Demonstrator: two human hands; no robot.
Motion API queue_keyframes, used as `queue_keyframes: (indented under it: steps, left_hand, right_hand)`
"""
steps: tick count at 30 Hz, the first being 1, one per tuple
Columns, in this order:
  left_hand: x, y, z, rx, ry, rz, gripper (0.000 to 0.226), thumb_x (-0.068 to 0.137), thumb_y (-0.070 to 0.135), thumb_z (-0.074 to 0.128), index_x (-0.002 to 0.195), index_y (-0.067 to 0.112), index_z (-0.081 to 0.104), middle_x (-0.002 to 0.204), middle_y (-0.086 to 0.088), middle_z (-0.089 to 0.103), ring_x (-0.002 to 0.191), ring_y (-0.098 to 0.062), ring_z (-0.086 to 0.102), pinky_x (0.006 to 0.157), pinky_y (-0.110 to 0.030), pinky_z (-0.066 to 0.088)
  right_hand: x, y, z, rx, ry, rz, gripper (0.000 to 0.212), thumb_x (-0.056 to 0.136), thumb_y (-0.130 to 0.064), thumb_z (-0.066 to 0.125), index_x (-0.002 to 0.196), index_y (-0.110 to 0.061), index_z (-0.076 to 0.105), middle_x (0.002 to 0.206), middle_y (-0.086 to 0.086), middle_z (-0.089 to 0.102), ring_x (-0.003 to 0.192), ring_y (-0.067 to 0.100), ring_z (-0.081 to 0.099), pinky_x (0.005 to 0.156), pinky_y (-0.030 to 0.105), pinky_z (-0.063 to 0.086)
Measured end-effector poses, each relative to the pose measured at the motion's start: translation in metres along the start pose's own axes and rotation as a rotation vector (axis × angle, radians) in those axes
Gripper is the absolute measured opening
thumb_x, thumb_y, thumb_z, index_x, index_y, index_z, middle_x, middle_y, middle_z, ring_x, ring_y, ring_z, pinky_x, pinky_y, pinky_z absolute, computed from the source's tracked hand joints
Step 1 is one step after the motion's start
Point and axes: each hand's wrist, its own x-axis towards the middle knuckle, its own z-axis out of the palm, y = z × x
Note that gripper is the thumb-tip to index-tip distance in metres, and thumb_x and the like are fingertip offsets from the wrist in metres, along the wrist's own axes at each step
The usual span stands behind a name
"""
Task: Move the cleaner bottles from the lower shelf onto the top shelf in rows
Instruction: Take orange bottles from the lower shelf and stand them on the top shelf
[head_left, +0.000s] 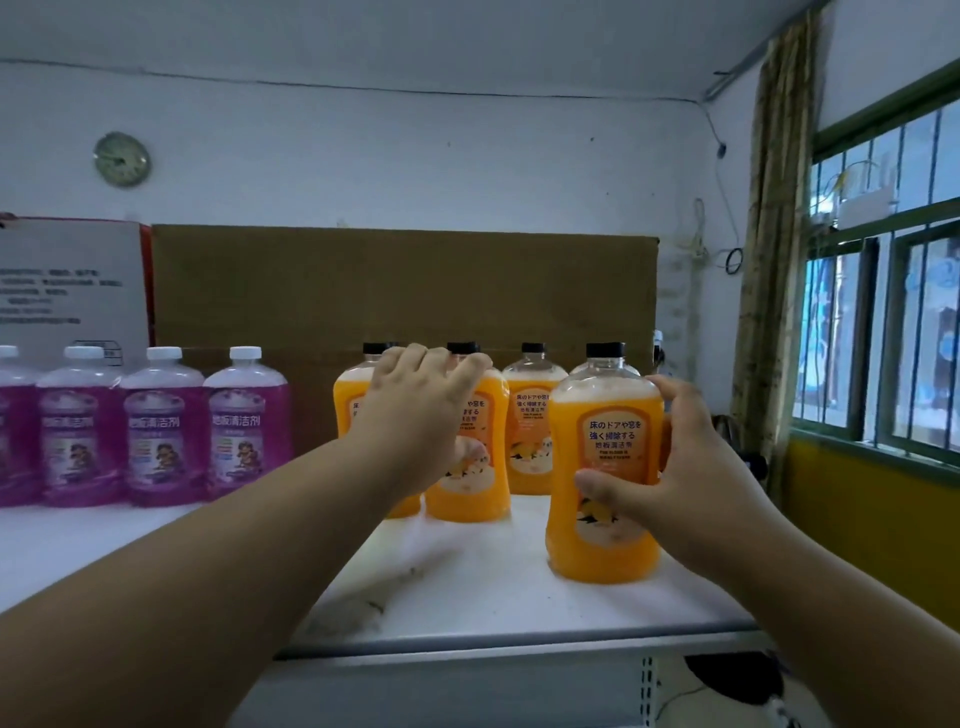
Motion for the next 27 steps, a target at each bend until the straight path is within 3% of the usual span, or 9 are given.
queue_keyframes:
  steps: [6,10,15,19,21,23,25,27]
  left_hand:
    - [0.009,0.0,0.012,0.064,-0.032,-0.031,0.092,0.076,0.067,0.068,0.149,0.03,0.025,0.143,-0.006,0.051,0.134,-0.032,0.043,0.114,-0.052,0.026]
    - [0.01,0.0,0.017,0.08,-0.032,-0.035,0.093,0.077,0.068,0.065,0.151,0.029,0.023,0.146,-0.008,0.05,0.136,-0.034,0.041,0.115,-0.052,0.024]
    - [0.003,0.007,0.008,0.104,-0.077,-0.078,0.093,0.083,0.069,0.058,0.155,0.031,0.013,0.156,-0.011,0.035,0.142,-0.036,0.03,0.116,-0.052,0.019]
    - [-0.017,0.025,-0.015,-0.011,-0.033,-0.04,0.075,0.084,0.068,0.056,0.144,0.029,0.032,0.143,-0.004,0.045,0.129,-0.027,0.041,0.104,-0.045,0.037]
    - [-0.032,0.039,-0.021,-0.202,-0.141,-0.039,0.064,0.084,0.069,0.054,0.136,0.033,0.039,0.133,0.004,0.05,0.12,-0.019,0.045,0.097,-0.039,0.042]
    - [-0.049,0.054,-0.022,-0.36,-0.379,-0.079,0.063,0.083,0.072,0.053,0.134,0.037,0.04,0.135,0.008,0.05,0.12,-0.015,0.045,0.097,-0.037,0.043]
    - [-0.06,0.064,-0.017,-0.424,-0.56,-0.11,0.064,0.083,0.073,0.052,0.135,0.037,0.043,0.145,0.007,0.046,0.13,-0.018,0.042,0.105,-0.043,0.041]
    - [-0.064,0.066,-0.016,-0.432,-0.63,-0.139,0.062,0.085,0.073,0.049,0.134,0.035,0.047,0.151,0.005,0.041,0.138,-0.022,0.037,0.11,-0.049,0.037]
  right_hand:
    - [0.012,0.003,0.01,-0.067,0.045,0.019,0.093,0.053,-0.06,0.077,0.127,-0.058,0.019,0.117,-0.013,0.051,0.09,0.006,0.057,0.057,0.013,0.041]
    - [0.021,0.008,0.013,-0.154,0.046,0.019,0.102,0.061,-0.056,0.081,0.141,-0.046,0.017,0.127,-0.005,0.05,0.101,0.013,0.057,0.063,0.018,0.044]
    - [0.019,0.012,0.015,-0.226,0.007,-0.017,0.118,0.064,-0.048,0.086,0.145,-0.052,0.0,0.139,-0.004,0.041,0.105,0.011,0.054,0.064,0.015,0.042]
    - [0.024,0.011,0.016,-0.278,0.028,-0.036,0.12,0.06,-0.048,0.089,0.144,-0.048,0.004,0.136,-0.003,0.046,0.106,0.013,0.056,0.072,0.022,0.046]
    - [0.03,0.008,0.019,-0.304,0.028,-0.049,0.117,0.061,-0.047,0.089,0.145,-0.044,0.007,0.135,-0.002,0.048,0.107,0.015,0.058,0.076,0.025,0.05]
    - [0.037,0.005,0.024,-0.333,0.025,-0.038,0.115,0.062,-0.045,0.089,0.145,-0.04,0.009,0.134,0.0,0.049,0.108,0.017,0.06,0.083,0.032,0.056]
    - [0.046,0.002,0.03,-0.358,0.011,-0.008,0.115,0.063,-0.043,0.089,0.147,-0.036,0.009,0.134,0.003,0.051,0.11,0.021,0.061,0.087,0.039,0.057]
    - [0.057,0.001,0.038,-0.376,-0.007,0.026,0.117,0.065,-0.043,0.088,0.149,-0.034,0.007,0.133,0.006,0.051,0.111,0.025,0.061,0.087,0.042,0.057]
